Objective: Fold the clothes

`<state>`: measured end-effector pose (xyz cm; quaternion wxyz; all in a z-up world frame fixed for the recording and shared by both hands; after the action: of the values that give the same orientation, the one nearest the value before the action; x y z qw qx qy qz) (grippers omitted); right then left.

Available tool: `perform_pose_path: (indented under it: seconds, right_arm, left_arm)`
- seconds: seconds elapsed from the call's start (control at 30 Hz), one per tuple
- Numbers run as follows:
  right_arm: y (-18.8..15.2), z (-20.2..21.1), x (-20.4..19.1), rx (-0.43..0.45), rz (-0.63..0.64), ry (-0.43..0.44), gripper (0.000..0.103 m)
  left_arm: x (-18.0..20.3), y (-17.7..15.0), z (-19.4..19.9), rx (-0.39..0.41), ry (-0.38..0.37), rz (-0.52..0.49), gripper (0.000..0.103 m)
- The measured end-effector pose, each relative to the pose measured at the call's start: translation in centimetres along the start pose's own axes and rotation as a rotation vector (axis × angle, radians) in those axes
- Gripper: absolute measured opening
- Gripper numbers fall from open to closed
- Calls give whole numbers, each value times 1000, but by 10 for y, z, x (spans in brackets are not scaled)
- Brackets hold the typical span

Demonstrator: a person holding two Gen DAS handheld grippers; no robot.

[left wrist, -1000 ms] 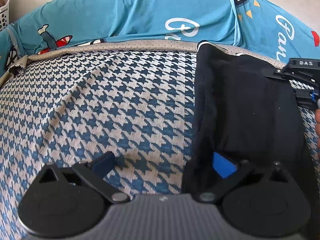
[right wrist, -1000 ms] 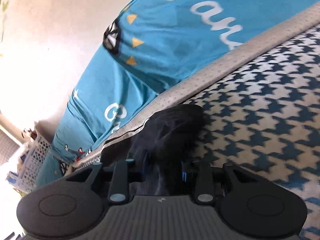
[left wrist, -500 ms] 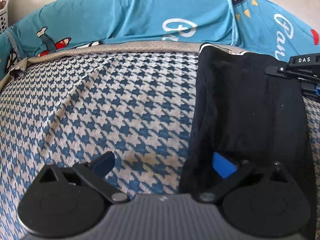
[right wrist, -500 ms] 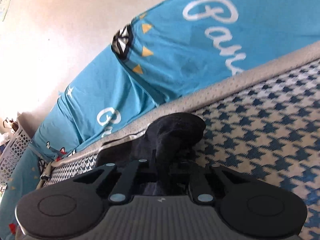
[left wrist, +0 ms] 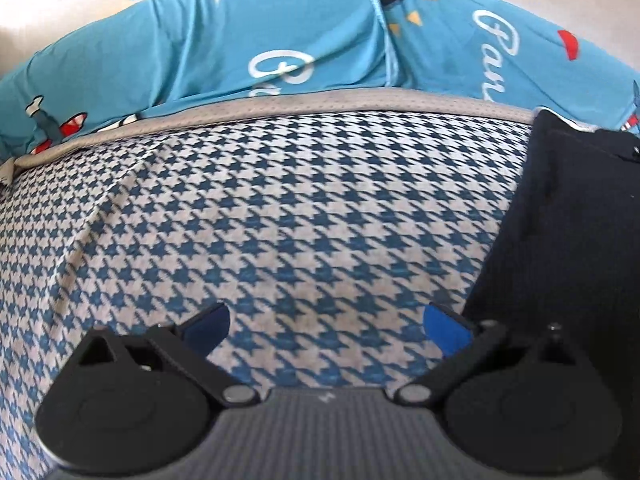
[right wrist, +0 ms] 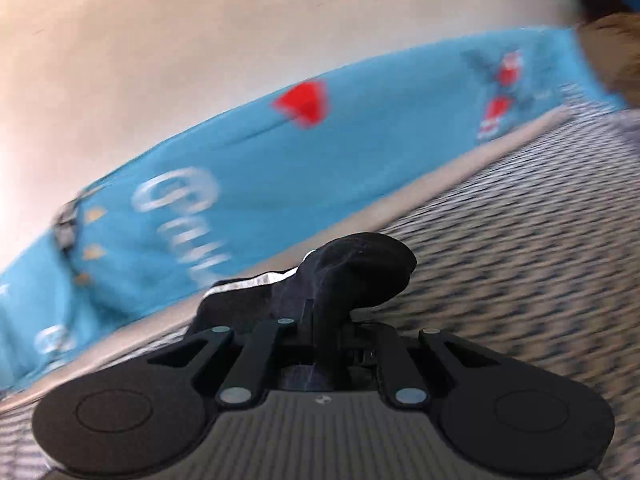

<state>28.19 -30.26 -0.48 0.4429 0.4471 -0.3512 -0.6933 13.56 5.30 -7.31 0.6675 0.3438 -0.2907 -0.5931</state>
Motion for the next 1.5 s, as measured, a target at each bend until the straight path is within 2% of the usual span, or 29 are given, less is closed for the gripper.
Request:
perform_pose_path:
  seconds: [0.13, 0.2, 0.33, 0.53, 0.63, 0.83, 1.0, 1.1, 1.4, 1.5]
  right_arm:
    - [-1, 3, 48, -72, -85, -85, 22]
    - [2, 11, 58, -75, -89, -106, 35]
    - [6, 33, 58, -76, -94, -60, 35]
    - [-14, 68, 40, -116, -72, -2, 35]
    - [-27, 84, 32, -135, -64, 22, 36]
    - [-52, 118, 17, -173, -49, 71, 36]
    - [-73, 143, -2, -204, -31, 152, 36]
    - [-89, 156, -19, -228, 5, 208, 36]
    - [-138, 176, -55, -291, 194, 293, 37]
    - [-141, 179, -61, -265, 293, 295, 40]
  left_arm:
    - [9, -1, 3, 24, -31, -27, 103]
    - [13, -1, 5, 40, -44, -35, 103]
    - [18, -1, 13, 82, -68, -62, 103]
    - [28, -15, 27, 103, -112, -105, 103]
    - [31, -23, 33, 112, -106, -132, 103]
    - [26, -40, 47, 95, -97, -70, 103]
    - [21, -52, 55, 90, -73, -72, 103]
    - [19, -59, 58, 81, -65, -62, 103]
    - [11, -73, 65, 63, -58, -17, 103]
    - [10, -76, 69, 59, -56, -22, 103]
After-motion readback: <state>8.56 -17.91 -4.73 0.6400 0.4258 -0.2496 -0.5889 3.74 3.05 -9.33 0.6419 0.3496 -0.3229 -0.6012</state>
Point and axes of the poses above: each gripper's, at about its wrist camera, not at the fingertips, and z roughly against the way its jaws point, x to its right, y to its top, the point moved 10 cm from there along -z, roughly the way its jaws point, and after that the axes turned 13 degrees about x, right-handed, at the moved point
